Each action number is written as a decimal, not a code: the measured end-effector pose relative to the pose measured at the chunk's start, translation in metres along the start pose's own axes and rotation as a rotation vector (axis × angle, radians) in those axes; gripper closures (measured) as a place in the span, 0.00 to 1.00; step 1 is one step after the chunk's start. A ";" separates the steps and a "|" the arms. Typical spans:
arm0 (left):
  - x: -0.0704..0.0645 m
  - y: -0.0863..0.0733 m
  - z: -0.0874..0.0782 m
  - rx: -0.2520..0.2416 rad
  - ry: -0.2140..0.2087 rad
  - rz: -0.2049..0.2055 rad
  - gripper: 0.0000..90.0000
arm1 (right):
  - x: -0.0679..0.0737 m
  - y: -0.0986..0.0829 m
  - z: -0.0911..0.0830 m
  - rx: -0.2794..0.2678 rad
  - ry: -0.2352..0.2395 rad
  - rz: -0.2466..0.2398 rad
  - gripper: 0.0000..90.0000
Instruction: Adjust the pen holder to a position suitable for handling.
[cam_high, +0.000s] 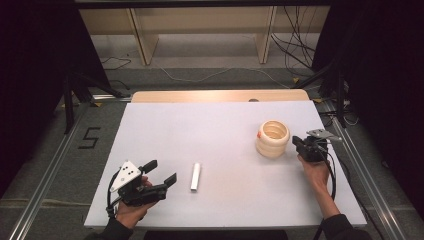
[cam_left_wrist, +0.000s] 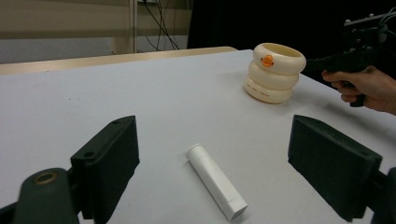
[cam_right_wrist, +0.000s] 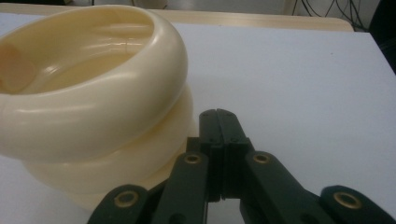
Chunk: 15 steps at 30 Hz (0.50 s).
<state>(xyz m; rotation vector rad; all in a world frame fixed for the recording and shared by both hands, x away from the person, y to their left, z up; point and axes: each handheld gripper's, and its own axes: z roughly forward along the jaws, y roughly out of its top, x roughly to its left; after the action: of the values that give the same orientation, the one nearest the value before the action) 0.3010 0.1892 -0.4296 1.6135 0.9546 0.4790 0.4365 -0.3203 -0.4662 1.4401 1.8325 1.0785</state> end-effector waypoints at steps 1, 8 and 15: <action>0.000 0.000 0.000 0.001 0.000 0.001 0.17 | 0.000 0.000 0.001 0.002 -0.001 0.002 1.00; 0.000 0.000 0.000 0.001 0.000 0.001 0.17 | 0.002 0.001 0.012 0.026 0.004 0.002 1.00; 0.000 0.000 0.000 0.000 0.000 0.001 0.17 | 0.004 0.000 0.016 0.045 0.008 0.003 1.00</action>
<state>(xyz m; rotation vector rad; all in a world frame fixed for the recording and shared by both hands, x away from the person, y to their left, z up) 0.3010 0.1888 -0.4296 1.6145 0.9535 0.4796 0.4488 -0.3120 -0.4744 1.4669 1.8713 1.0524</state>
